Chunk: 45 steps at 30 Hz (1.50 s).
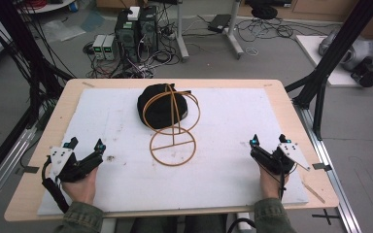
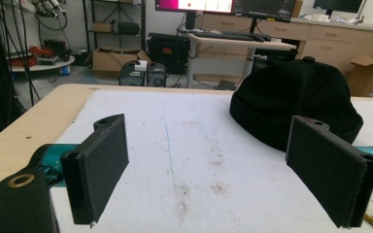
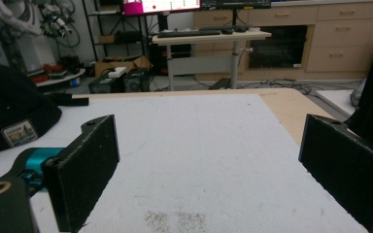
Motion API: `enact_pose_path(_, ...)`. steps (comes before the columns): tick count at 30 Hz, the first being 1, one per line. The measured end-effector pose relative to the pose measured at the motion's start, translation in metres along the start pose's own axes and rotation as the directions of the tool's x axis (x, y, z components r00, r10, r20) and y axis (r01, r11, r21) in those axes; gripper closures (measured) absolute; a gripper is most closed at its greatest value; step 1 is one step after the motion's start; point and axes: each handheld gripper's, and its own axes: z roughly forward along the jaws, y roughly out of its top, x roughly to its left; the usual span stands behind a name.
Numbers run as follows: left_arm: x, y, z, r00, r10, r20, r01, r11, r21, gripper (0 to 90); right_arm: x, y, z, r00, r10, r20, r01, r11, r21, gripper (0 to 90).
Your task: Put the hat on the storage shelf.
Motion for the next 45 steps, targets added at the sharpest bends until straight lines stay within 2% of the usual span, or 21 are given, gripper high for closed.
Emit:
enact_pose_path(4, 0.000, 0.000, 0.000, 1.0000, -0.004, 0.005, 0.004, 1.0000, -0.009, 15.8, -0.004, 0.000, 0.000, 0.9993, 0.037, 0.004, -0.037, 0.999, 0.000, 6.5)
enact_pose_path(8, 0.000, 0.000, -0.001, 1.0000, -0.009, 0.002, 0.009, 0.9999, -0.009, 15.8, -0.006, -0.001, -0.001, 0.9988, 0.047, -0.013, -0.047, 0.999, 0.001, 6.5)
enact_pose_path(10, 0.000, -0.001, 0.001, 0.9997, -0.025, -0.007, 0.025, 0.9996, -0.010, 15.8, -0.007, -0.001, -0.002, 0.9987, 0.045, -0.025, -0.045, 0.999, -0.005, 6.5)
enact_pose_path(11, 0.000, -0.001, 0.001, 0.9996, -0.029, -0.004, 0.029, 0.9995, -0.007, 15.8, -0.008, -0.001, -0.002, 0.9973, 0.042, -0.061, -0.043, 0.999, -0.013, 6.5)
enact_pose_path(15, 0.000, -0.002, 0.002, 0.9991, -0.034, 0.026, 0.034, 0.9993, -0.017, 15.1, -0.005, -0.001, -0.002, 0.9975, 0.013, -0.069, -0.014, 1.000, -0.011, 6.5)
enact_pose_path(18, 0.000, -0.003, 0.004, 0.9988, -0.036, 0.033, 0.036, 0.9992, -0.015, 15.1, -0.005, -0.001, -0.001, 0.9974, -0.015, -0.070, 0.014, 1.000, -0.007, 6.5)
enact_pose_path(21, 0.001, -0.003, 0.004, 0.9990, -0.033, 0.028, 0.034, 0.9994, -0.005, 15.1, -0.004, -0.002, -0.001, 0.9974, -0.011, -0.071, 0.012, 1.000, 0.003, 6.5)
enact_pose_path(23, 0.002, -0.002, 0.007, 0.9989, -0.034, 0.033, 0.033, 0.9991, 0.024, 14.7, -0.005, -0.002, -0.001, 0.9976, -0.008, -0.069, 0.009, 1.000, 0.006, 6.5)
enact_pose_path(24, 0.002, 0.000, 0.009, 0.9981, -0.040, 0.046, 0.038, 0.9982, 0.045, 14.8, -0.005, -0.002, -0.001, 0.9976, -0.007, -0.068, 0.008, 1.000, 0.006, 6.5)
enact_pose_path(26, 0.003, 0.003, 0.010, 0.9974, -0.040, 0.060, 0.037, 0.9980, 0.052, 14.8, -0.005, -0.002, -0.001, 0.9975, -0.006, -0.071, 0.007, 1.000, 0.007, 6.5)
enact_pose_path(31, 0.002, 0.014, 0.015, 0.9947, -0.035, 0.097, 0.031, 0.9988, 0.039, 14.8, -0.004, -0.003, 0.000, 0.9955, -0.020, -0.093, 0.022, 1.000, 0.022, 6.5)
enact_pose_path(35, -0.001, 0.014, 0.023, 0.9929, -0.033, 0.114, 0.027, 0.9979, 0.059, 14.9, -0.004, -0.004, 0.000, 0.9947, -0.047, -0.092, 0.049, 0.999, 0.019, 6.5)
enact_pose_path(37, -0.002, 0.016, 0.028, 0.9937, -0.024, 0.109, 0.016, 0.9968, 0.078, 14.9, -0.004, -0.003, 0.000, 0.9949, -0.043, -0.091, 0.044, 0.999, 0.013, 6.5)
enact_pose_path(42, -0.008, 0.030, 0.043, 0.9912, 0.035, 0.127, -0.047, 0.9945, 0.093, 14.9, -0.004, -0.003, 0.004, 0.9950, -0.035, -0.093, 0.036, 0.999, 0.015, 6.5)
enact_pose_path(43, -0.009, 0.033, 0.046, 0.9915, 0.037, 0.125, -0.050, 0.9934, 0.103, 14.9, -0.004, -0.003, 0.004, 0.9950, -0.035, -0.093, 0.036, 0.999, 0.015, 6.5)
enact_pose_path(45, -0.015, 0.044, 0.055, 0.9893, 0.015, 0.145, -0.035, 0.9892, 0.142, 14.9, -0.004, -0.003, 0.004, 0.9949, -0.036, -0.094, 0.038, 0.999, 0.016, 6.5)
